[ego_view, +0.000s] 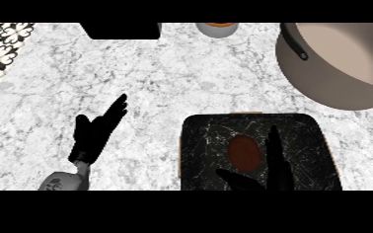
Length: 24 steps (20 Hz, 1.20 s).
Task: Pick the cupcake from the tray and place it in the pot
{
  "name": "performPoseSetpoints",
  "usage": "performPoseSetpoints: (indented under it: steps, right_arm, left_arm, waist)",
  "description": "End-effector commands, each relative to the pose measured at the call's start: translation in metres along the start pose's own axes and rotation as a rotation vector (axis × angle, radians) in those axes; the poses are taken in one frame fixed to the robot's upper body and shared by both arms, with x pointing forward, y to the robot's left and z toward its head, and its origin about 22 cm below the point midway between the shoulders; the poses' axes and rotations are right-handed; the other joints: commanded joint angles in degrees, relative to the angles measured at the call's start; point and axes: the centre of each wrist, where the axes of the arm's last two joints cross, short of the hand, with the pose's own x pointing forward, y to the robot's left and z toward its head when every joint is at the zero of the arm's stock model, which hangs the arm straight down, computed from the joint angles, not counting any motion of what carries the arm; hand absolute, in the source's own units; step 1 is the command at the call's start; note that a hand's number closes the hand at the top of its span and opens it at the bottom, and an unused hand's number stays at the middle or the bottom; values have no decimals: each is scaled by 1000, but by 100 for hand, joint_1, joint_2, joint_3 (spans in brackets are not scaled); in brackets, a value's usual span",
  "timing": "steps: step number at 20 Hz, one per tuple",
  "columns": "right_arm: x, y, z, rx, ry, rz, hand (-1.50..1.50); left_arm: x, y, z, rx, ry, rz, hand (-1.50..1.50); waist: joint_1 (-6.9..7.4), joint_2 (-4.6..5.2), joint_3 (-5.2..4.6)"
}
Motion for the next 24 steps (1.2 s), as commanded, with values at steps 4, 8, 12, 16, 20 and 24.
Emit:
performPoseSetpoints:
  steps: [4, 8, 12, 16, 20, 24]
  right_arm:
    - [-36, 17, -20, 63, -58, 185, 150]
    - [-63, 4, -7, 38, -41, 58, 150]
    - [-60, 10, -11, 37, -87, -9, 150]
    - [-75, 12, -9, 38, -180, 23, 150]
    - [-19, -110, -70, 252, -267, 122, 150]
    - [2, -151, -93, 329, -318, 193, 150]
  left_arm:
    - [-12, -9, -5, -11, 9, 1, 0]
    - [-3, 12, 6, 0, -5, 4, 0]
    - [-8, 6, 7, -18, 3, -8, 0]
    - [2, 5, -6, 1, -3, -12, 0]
    - [3, -6, -3, -13, -24, -2, 0]
    - [3, -5, -3, -19, -17, -9, 0]
  waist:
    - [53, 41, 2]
    - [26, 15, 12]
    - [27, 17, 13]
    - [5, 23, 13]
    - [69, 43, 35]
    - [151, 90, 71]
